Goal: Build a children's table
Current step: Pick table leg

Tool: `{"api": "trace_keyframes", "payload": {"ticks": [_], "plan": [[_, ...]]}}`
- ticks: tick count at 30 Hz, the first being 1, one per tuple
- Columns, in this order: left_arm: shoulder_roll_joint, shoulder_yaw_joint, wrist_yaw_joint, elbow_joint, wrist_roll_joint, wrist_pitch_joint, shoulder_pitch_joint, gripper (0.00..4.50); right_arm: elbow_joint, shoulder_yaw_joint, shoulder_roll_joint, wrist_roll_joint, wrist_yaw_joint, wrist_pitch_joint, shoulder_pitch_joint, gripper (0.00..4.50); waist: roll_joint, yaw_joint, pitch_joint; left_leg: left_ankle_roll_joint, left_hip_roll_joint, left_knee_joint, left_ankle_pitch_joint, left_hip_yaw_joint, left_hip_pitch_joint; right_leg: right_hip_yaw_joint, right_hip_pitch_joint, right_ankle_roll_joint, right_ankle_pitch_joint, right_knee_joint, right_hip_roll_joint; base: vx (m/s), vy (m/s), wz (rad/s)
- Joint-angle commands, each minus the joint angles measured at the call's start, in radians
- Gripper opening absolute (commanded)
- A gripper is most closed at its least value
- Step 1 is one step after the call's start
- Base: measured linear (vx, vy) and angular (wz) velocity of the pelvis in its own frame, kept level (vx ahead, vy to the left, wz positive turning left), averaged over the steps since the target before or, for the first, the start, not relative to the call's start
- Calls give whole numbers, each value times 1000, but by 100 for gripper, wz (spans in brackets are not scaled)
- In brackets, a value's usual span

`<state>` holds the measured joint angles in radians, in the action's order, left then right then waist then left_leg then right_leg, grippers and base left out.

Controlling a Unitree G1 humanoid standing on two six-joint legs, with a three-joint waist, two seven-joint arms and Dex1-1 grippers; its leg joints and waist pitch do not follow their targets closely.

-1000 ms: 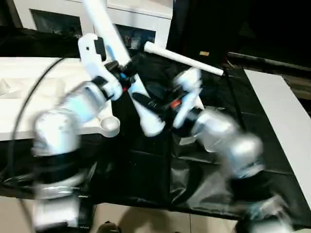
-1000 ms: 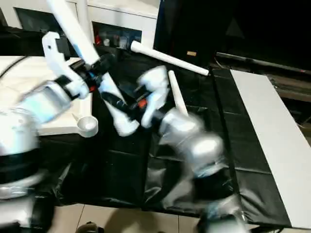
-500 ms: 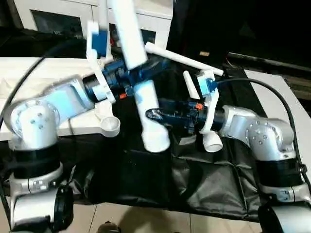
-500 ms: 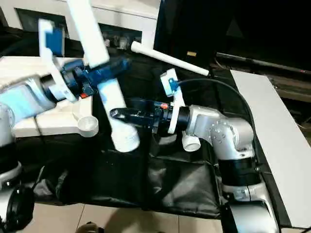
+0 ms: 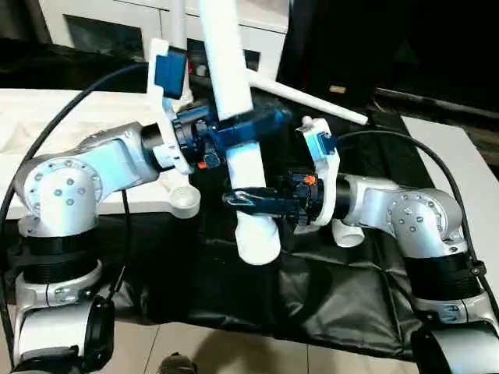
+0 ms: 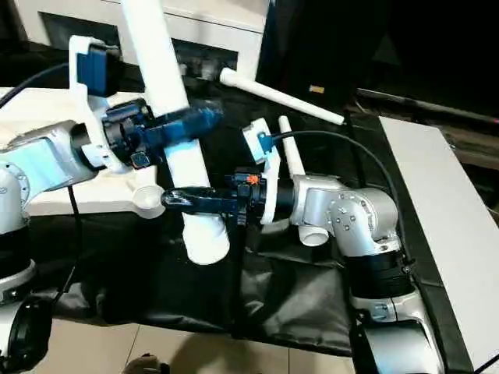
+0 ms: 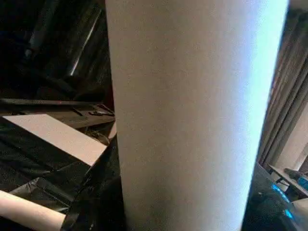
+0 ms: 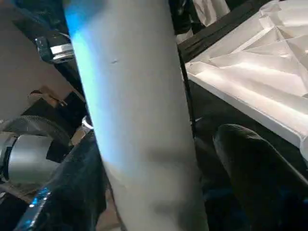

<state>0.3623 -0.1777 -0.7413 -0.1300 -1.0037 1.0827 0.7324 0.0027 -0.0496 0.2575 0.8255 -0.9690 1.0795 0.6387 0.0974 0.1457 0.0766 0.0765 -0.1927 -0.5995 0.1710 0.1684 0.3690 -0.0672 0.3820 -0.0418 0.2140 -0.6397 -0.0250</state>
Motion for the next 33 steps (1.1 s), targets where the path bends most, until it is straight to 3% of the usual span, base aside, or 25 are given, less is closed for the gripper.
{"api": "trace_keyframes", "payload": {"ticks": [1, 9, 12, 15, 20, 23, 24, 25, 26, 28, 33], "plan": [[7, 15, -18, 0, 8, -12, 18, 186, -25, 5, 16, 9, -5, 8, -6, 327, -33, 1, -76, 81, -46, 71, 148, -19, -17, 63, -47, -90, 171, 84, -117, 0, 0, 0], [16, 20, -23, 4, 11, -22, 16, 185, -23, -14, 20, -11, 11, -8, -9, 267, -33, 0, -76, 82, -46, 71, 145, -19, -17, 63, -47, -88, 169, 84, -117, 0, 0, 0], [13, 18, 19, 18, 32, -25, 16, 255, -15, -27, 13, -63, 50, -56, -10, 235, -34, 0, -77, 89, -47, 70, 146, -19, -18, 63, -45, -87, 166, 81, -118, 0, 0, 0], [-6, -4, 112, 53, 79, -45, 22, 276, 1, -33, -16, -143, 130, -151, -7, 215, -32, -1, -76, 94, -45, 71, 150, -19, -17, 63, -45, -79, 180, 83, -118, 0, 0, 0], [-19, -21, 154, 63, 90, -55, 20, 323, 0, -23, -67, -184, 215, -211, -6, 193, -31, -6, -77, 92, -46, 71, 145, -19, -18, 63, -44, -85, 164, 81, -116, 0, 0, 0], [-23, -22, 190, 70, 116, -77, 14, 346, 11, -39, -101, -255, 298, -294, -4, 190, -34, -7, -77, 97, -46, 73, 145, -20, -20, 63, -43, -90, 152, 79, -117, 0, 0, 0], [-31, -16, 237, 81, 165, -116, 15, 355, 13, -54, -117, -296, 335, -342, -5, 189, -33, -7, -77, 97, -47, 72, 145, -19, -20, 63, -42, -88, 151, 79, -117, 0, 0, 0], [-31, -16, 237, 81, 165, -116, 15, 355, 13, -54, -117, -296, 335, -342, -5, 189, -34, -8, -76, 101, -48, 73, 149, -20, -18, 64, -41, -84, 153, 79, -117, 0, 0, 0], [-49, -8, 308, 87, 221, -143, 11, 369, 36, -63, -153, -364, 430, -398, -6, 188, -34, -10, -76, 106, -48, 74, 152, -20, -21, 64, -41, -78, 157, 79, -117, 0, 0, 0], [-73, -12, 365, 91, 238, -137, 10, 389, 66, -92, -168, -456, 510, -480, -2, 187, -34, -12, -75, 120, -46, 75, 160, -20, -22, 64, -38, -71, 174, 79, -118, 0, 0, 0], [-154, -26, 493, 77, 274, -167, -5, 394, 110, -108, -210, -548, 621, -580, 1, 186, -29, -15, -75, 116, -44, 73, 170, -19, -19, 66, -41, -60, 150, 78, -115, 0, 0, 0]]}}
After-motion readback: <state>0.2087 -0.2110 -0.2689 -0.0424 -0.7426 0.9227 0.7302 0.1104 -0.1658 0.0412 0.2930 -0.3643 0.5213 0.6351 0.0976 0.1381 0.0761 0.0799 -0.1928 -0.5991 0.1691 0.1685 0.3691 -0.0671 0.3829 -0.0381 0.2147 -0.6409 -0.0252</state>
